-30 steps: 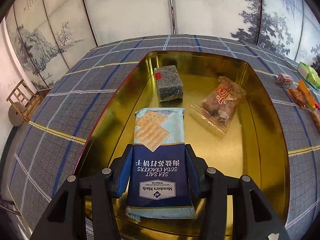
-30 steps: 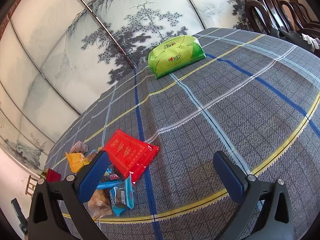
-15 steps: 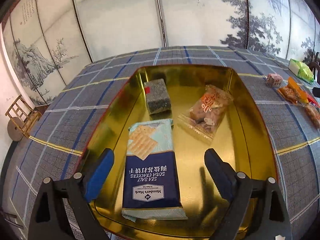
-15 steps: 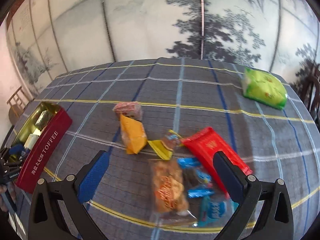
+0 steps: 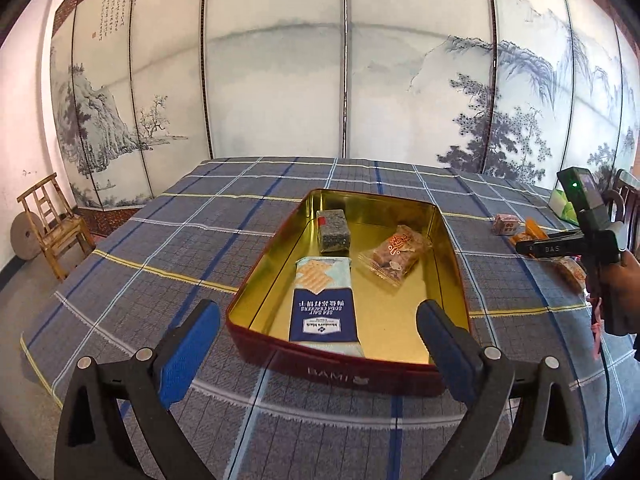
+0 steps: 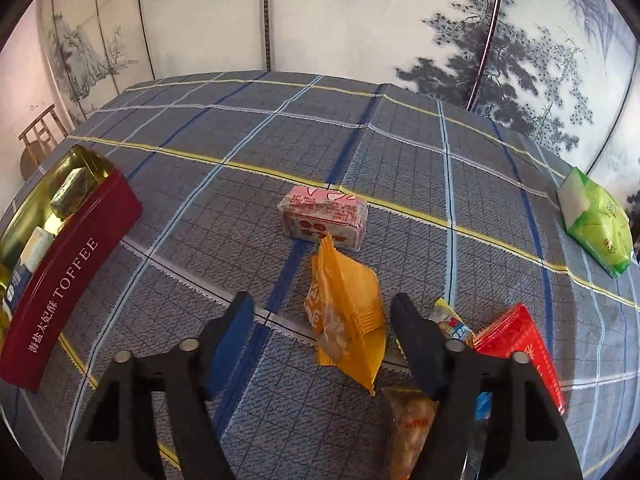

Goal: Organize snacks
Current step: 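Grasp the orange wrapped candy with the right gripper and lift, then carry the orange candy over the tin and open the right gripper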

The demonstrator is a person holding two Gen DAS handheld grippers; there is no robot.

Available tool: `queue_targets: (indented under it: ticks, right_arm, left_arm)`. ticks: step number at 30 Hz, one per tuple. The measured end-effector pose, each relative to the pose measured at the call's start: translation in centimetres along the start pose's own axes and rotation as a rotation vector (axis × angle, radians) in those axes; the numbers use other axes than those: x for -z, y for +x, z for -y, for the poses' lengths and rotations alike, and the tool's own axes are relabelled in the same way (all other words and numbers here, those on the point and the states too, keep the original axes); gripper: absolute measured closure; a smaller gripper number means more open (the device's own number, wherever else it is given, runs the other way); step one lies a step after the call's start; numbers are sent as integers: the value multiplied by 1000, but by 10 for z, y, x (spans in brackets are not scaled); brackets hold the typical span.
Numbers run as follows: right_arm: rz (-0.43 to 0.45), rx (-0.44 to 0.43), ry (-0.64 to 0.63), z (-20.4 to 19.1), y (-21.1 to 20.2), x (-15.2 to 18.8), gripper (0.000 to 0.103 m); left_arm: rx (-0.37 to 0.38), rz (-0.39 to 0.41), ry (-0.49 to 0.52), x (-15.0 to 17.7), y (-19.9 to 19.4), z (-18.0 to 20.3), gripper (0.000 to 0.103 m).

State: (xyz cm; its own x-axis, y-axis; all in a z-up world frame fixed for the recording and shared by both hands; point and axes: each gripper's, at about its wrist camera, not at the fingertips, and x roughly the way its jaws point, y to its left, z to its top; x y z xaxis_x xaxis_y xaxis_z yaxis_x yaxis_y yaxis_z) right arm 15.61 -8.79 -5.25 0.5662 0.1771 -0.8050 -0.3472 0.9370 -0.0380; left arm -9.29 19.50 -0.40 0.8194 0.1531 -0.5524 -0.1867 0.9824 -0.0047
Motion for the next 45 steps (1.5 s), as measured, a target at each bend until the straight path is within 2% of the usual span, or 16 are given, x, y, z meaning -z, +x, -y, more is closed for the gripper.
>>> queue_targets:
  ticks: [1, 7, 13, 19, 22, 25, 31, 45]
  right_arm:
    - [-1, -1, -1, 0, 1, 1, 61]
    - [44, 6, -28, -8, -14, 8, 71]
    - [146, 85, -13, -17, -54, 13, 71]
    - [172, 113, 47, -10, -74, 10, 71]
    - [184, 132, 71, -8, -83, 10, 71]
    - [197, 134, 86, -8, -92, 9, 71]
    - [221, 135, 82, -16, -107, 7, 71]
    - [246, 110, 37, -64, -119, -9, 71]
  left_arm:
    - [3, -5, -10, 3, -4, -1, 6]
    - [7, -29, -33, 21, -20, 2, 6]
    - [24, -42, -21, 32, -37, 14, 6]
    - [39, -55, -16, 47, -57, 23, 6]
    - [11, -56, 26, 57, -65, 27, 6]
    - [-8, -84, 35, 68, -67, 24, 6]
    - [1, -140, 32, 85, -68, 23, 6]
    - [20, -140, 14, 89, -70, 16, 6]
